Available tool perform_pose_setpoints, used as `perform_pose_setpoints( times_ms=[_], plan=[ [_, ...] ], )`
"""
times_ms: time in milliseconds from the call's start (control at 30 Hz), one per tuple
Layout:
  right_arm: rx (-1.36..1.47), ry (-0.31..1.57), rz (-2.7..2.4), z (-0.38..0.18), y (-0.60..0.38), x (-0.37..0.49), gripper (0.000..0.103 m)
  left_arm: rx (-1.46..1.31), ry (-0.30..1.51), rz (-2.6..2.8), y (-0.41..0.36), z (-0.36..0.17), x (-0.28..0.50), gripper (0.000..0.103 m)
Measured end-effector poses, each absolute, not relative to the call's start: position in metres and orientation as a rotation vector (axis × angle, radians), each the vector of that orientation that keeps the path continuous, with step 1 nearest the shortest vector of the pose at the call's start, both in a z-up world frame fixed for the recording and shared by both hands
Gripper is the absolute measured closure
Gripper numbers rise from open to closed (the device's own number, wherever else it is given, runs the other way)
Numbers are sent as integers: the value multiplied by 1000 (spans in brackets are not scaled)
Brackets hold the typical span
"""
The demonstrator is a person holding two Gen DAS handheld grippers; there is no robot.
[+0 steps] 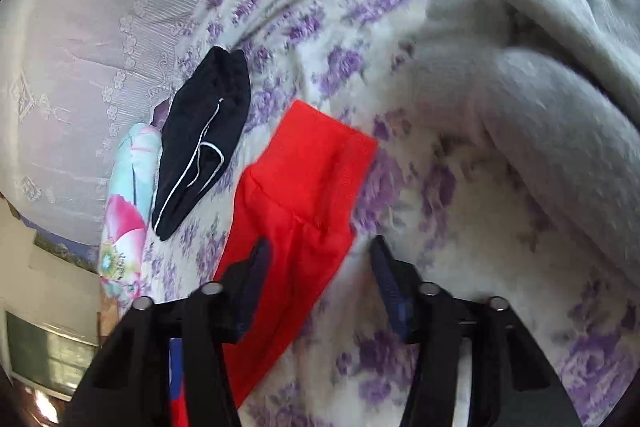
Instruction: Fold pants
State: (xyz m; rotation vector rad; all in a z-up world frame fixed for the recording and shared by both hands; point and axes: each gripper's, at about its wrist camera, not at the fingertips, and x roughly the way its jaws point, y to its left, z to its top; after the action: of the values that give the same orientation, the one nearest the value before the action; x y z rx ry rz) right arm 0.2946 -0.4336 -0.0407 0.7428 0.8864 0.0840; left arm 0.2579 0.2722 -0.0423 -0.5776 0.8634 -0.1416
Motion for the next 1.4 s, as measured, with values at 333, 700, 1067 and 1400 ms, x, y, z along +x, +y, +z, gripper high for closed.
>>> perform_pose_setpoints(
  times_ms=[333,700,1067,1400],
  plan=[
    [634,727,62,9,-463,163,91,-578,864,-132,272,-40,254,14],
    [666,764,6,-19,-502,87,53,-638,919,-166,282,-37,268,14],
    [659,713,85,-24,-460,145,51,-493,923,-191,270,-37,280,79],
    [531,753,77,2,-437,176,51,-508,805,-136,284,-15,296,90]
  ],
)
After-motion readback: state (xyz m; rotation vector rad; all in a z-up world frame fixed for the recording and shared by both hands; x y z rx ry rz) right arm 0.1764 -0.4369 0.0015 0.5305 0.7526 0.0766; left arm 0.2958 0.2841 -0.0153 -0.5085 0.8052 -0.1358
